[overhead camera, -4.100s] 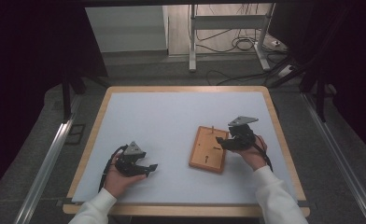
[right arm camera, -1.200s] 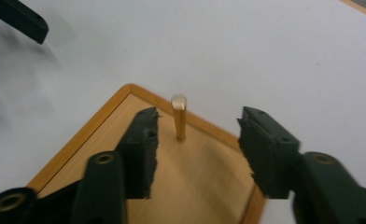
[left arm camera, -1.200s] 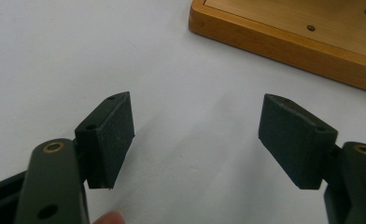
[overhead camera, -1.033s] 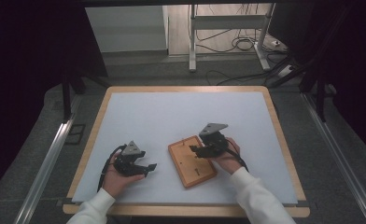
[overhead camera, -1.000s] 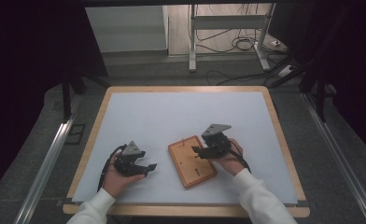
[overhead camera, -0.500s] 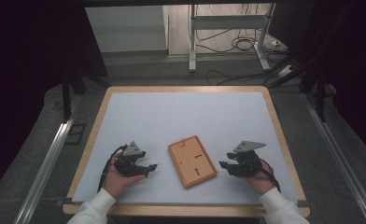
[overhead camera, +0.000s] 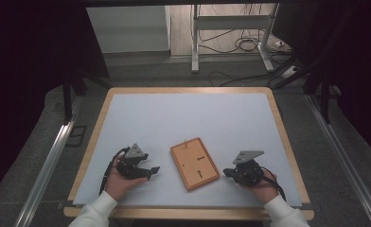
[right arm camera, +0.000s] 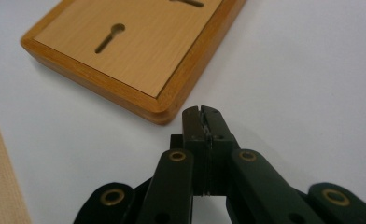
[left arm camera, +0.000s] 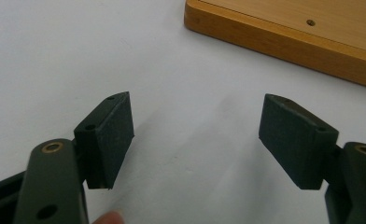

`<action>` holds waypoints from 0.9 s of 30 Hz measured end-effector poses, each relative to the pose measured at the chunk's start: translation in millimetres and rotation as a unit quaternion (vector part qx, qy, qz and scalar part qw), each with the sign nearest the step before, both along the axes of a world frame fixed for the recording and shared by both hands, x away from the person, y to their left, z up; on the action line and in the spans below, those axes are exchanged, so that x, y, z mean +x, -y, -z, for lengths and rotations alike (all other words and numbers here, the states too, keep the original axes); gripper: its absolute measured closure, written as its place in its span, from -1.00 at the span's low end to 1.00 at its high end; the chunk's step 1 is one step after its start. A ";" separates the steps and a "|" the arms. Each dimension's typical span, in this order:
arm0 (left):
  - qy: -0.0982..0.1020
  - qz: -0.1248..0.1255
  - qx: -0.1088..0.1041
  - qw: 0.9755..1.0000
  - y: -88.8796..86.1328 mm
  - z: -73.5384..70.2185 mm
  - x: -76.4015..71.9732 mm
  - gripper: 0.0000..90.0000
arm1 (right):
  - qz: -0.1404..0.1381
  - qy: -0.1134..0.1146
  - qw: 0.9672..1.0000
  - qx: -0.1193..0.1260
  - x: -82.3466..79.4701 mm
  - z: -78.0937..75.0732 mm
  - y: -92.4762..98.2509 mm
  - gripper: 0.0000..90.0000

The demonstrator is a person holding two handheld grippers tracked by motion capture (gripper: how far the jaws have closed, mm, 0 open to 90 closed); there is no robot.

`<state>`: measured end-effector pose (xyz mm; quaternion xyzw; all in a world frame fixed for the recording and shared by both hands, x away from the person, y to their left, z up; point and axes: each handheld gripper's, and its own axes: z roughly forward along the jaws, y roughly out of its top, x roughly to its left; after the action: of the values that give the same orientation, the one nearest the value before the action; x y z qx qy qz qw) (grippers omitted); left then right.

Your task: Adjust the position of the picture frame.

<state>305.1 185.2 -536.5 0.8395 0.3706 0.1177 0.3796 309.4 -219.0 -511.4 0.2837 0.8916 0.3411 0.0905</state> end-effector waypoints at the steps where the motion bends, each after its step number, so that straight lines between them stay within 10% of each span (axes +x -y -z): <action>1: 0.001 0.000 0.000 1.000 -0.3 0.0 0.1 -0.42 | 0.005 -0.003 1.000 -0.002 0.4 1.2 -0.9 1.00; 27: 0.000 0.003 0.001 1.000 1.3 -0.3 -0.7 -0.42 | 0.015 -0.004 1.000 -0.009 -5.0 6.3 -13.5 1.00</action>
<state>304.5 183.9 -536.2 0.8407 0.3682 0.1171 0.3794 304.4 -205.5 -517.7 0.2972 0.8908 0.3305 0.0948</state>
